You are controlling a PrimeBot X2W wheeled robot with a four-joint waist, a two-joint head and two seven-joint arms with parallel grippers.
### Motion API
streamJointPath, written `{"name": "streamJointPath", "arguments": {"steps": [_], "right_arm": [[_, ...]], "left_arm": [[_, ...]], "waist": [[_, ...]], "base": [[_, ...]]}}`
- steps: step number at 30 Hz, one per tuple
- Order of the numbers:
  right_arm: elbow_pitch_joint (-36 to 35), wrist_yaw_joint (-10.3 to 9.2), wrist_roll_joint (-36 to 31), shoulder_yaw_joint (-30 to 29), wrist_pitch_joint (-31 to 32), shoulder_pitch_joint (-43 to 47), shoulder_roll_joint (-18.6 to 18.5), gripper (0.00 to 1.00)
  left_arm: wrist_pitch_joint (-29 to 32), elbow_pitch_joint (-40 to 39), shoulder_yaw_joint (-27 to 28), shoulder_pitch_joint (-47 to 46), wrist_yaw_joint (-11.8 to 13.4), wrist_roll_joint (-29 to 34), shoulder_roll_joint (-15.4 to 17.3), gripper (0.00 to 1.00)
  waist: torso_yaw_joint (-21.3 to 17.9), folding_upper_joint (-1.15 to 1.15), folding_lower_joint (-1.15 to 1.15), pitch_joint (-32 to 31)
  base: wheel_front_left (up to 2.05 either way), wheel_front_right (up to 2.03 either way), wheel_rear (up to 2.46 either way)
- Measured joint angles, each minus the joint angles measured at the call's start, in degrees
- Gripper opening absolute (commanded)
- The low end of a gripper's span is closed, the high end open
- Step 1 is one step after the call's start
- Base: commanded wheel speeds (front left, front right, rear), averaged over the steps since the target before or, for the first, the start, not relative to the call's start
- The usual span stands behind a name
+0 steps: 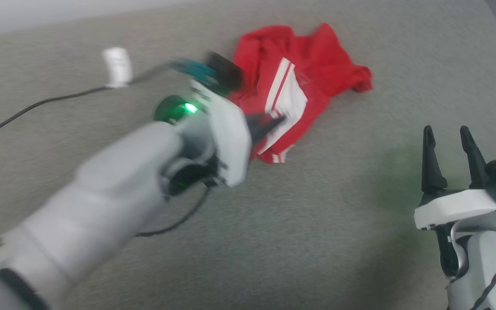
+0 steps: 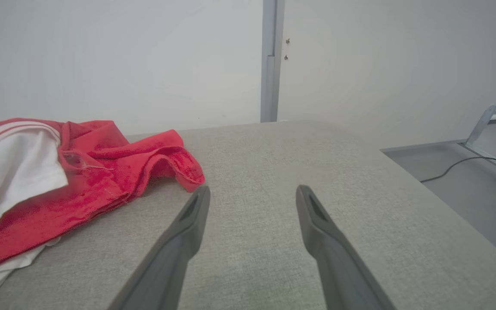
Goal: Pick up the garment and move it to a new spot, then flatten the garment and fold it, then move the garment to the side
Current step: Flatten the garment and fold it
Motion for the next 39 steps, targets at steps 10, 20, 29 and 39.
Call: {"name": "streamJointPath", "arguments": {"steps": [10,20,29,39], "right_arm": [[0.2,0.0,-1.2,1.1,0.0,0.7,-1.0,1.0],[0.0,0.0,-1.3,1.4,0.0,0.8,-3.4,1.0],[0.2,0.0,-2.2,4.8,0.0,0.4,-6.7,1.0],[3.7,0.0,-1.6,17.3,1.9,-2.0,-14.6,1.0]], "left_arm": [[-7.4,1.3,17.4,9.8,0.1,-23.7,11.1,0.0],[-8.0,22.4,21.1,15.5,0.2,-30.4,10.3,0.0],[-12.5,26.9,21.1,15.1,0.2,-27.4,9.2,1.0],[-26.2,18.2,18.1,18.8,0.1,-15.3,11.3,1.0]], "waist": [[6.7,0.0,0.0,-4.1],[7.1,0.0,0.0,-4.1],[8.2,0.0,0.0,-3.9],[13.0,0.0,0.0,-5.5]], "base": [[0.0,0.0,0.0],[0.0,0.0,0.0],[0.0,0.0,0.0],[0.0,0.0,0.0]]}}
